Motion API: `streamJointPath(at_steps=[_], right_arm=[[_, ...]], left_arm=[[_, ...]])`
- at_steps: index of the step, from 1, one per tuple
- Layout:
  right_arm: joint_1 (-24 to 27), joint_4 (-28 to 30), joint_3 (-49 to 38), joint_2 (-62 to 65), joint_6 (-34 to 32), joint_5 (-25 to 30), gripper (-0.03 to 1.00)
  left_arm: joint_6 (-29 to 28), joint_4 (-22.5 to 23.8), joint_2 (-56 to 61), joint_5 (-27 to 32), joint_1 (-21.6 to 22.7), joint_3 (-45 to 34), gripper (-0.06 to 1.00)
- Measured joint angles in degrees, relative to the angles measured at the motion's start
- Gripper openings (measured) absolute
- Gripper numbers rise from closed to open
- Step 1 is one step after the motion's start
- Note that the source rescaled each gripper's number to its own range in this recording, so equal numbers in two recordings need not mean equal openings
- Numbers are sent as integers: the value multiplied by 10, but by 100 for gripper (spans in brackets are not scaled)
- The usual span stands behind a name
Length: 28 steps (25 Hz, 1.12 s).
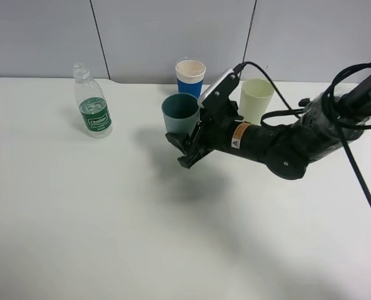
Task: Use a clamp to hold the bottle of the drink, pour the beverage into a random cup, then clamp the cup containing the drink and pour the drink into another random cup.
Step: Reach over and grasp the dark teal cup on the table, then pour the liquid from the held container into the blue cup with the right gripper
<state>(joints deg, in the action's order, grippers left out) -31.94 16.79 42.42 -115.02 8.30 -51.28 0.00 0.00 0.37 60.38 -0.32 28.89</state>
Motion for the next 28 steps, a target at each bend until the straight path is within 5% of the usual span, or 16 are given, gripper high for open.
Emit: streamJointPath(at_steps=[9, 18, 28], right_arm=[[33, -28, -1, 104, 0, 61, 0], [89, -22, 94, 146, -3, 243, 0], [119, 41, 223, 130, -59, 358, 0]], left_arm=[[0, 0, 0, 0, 0, 0, 100], [0, 0, 0, 0, 0, 0, 100], [0, 0, 0, 0, 0, 0, 100]])
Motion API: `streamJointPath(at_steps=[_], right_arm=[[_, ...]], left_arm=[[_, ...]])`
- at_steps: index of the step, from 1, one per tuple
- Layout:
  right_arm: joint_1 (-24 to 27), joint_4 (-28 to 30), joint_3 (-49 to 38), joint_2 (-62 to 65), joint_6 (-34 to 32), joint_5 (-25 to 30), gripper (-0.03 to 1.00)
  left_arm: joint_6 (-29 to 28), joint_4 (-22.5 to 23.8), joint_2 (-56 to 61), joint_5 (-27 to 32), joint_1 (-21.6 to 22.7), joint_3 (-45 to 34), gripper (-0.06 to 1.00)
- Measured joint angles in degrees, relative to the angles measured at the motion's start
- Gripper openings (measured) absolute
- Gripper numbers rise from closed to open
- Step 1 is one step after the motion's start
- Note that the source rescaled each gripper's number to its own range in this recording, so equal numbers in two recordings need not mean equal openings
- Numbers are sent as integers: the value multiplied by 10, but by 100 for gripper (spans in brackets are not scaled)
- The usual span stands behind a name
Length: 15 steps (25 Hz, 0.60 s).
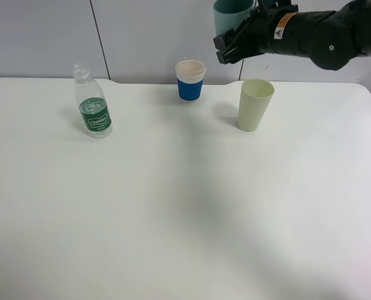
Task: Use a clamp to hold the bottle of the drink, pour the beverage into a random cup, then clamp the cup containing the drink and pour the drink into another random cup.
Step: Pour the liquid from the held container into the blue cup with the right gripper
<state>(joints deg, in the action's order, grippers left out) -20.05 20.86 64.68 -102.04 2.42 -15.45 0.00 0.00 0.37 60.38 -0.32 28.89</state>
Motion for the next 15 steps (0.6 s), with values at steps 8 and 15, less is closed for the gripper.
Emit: streamJointPath(at_steps=[8, 15], right_arm=[[0, 115, 110, -66, -105, 119, 0], [0, 194, 160, -100, -150, 168, 0]], left_arm=[[0, 0, 0, 0, 0, 0, 100], [0, 0, 0, 0, 0, 0, 100]])
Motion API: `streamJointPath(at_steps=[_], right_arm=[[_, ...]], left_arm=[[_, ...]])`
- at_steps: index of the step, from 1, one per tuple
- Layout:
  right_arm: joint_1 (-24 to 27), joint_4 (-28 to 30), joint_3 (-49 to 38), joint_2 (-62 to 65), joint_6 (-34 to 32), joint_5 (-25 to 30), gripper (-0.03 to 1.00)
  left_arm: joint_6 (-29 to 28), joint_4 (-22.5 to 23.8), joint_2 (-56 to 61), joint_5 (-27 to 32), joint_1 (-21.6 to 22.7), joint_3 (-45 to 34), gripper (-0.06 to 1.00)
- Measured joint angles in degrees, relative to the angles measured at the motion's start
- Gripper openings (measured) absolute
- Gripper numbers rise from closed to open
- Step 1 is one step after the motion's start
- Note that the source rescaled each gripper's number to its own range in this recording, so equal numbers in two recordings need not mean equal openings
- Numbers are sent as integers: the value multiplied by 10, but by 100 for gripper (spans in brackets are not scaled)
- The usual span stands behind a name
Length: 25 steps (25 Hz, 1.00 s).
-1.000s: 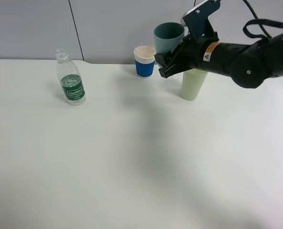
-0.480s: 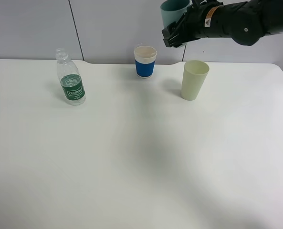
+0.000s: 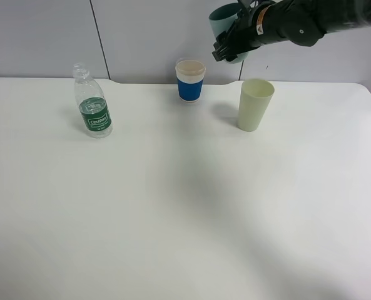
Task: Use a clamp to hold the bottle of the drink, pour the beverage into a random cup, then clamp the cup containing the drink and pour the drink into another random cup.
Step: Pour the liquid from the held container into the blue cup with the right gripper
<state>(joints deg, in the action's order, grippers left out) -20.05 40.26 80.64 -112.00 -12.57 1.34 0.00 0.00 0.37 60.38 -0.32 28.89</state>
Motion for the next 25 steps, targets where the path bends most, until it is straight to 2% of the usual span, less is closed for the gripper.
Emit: streamJointPath(at_steps=[5, 16, 25], right_arm=[[0, 56, 37, -32, -41, 51, 0], [-7, 113, 98, -79, -61, 70, 0], [-28, 132, 150, -118, -59, 93, 0]], left_arm=[[0, 0, 0, 0, 0, 0, 100], [0, 0, 0, 0, 0, 0, 100], [0, 0, 0, 0, 0, 0, 100]])
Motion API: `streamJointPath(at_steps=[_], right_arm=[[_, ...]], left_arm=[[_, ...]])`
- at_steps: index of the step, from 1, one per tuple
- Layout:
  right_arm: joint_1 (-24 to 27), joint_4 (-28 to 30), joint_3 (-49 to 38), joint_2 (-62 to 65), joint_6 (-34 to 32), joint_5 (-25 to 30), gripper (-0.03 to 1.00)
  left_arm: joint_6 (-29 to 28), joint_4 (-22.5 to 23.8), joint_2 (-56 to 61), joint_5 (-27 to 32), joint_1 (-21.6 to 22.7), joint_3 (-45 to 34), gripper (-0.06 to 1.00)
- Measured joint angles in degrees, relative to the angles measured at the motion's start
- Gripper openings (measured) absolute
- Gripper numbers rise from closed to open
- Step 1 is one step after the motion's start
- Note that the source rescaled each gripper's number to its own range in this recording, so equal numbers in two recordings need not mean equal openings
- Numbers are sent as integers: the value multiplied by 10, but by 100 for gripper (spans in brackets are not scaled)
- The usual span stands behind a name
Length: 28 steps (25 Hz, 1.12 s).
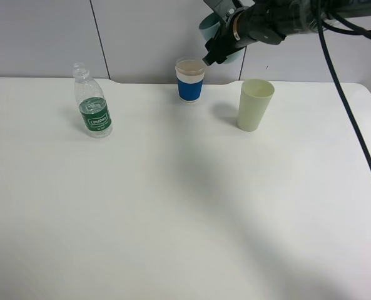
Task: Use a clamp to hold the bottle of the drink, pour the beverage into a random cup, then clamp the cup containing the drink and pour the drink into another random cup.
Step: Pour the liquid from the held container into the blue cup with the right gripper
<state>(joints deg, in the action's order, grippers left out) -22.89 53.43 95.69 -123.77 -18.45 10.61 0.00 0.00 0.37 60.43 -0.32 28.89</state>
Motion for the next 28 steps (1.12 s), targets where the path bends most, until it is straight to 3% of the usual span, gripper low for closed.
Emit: streamJointPath(at_steps=[13, 28], right_arm=[[-1, 25, 2, 0, 109, 16, 0], [-1, 108, 2, 0, 118, -25, 0]], left_arm=[[0, 0, 0, 0, 0, 0, 100], [0, 0, 0, 0, 0, 0, 100]])
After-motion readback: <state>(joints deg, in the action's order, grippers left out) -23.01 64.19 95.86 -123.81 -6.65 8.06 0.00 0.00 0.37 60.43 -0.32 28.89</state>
